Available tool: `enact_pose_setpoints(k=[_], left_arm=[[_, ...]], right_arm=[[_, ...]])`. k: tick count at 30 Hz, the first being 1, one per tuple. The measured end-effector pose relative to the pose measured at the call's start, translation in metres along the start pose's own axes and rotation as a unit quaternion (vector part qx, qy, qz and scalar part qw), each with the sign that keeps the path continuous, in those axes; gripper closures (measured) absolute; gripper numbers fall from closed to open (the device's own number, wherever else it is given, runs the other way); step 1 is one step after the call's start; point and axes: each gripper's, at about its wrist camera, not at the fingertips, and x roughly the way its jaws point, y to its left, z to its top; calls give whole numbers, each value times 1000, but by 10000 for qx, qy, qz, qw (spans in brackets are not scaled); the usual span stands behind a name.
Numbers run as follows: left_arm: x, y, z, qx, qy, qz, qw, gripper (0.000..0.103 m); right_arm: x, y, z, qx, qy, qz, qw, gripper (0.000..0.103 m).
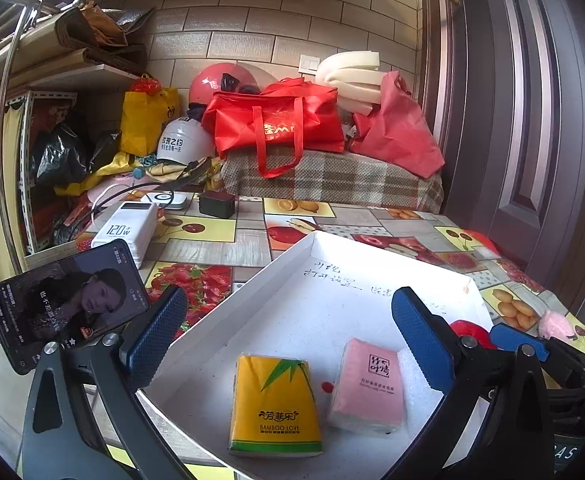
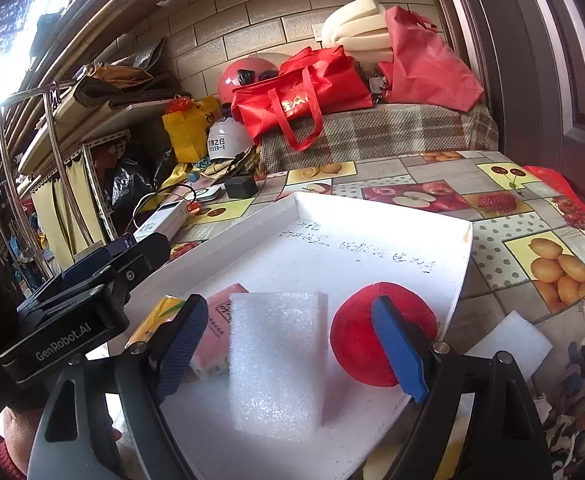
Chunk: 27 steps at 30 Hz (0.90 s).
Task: Organize soft objects
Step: 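Release the pink pack and the foam block into the white box, then move both grippers back toward the remaining soft objects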
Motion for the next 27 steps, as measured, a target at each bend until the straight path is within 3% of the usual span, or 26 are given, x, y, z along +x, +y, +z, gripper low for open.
enact_pose_setpoints(k=[12,27], left_arm=[[-6,0,0,-9,-171,2,9999,0],[-25,-9,-7,122,-321,38,9994,0]], right_arm=[[-5,2,0,-99,-213,-127,9996,18],[-34,-16,-12,275,-330,-57,9991,17]])
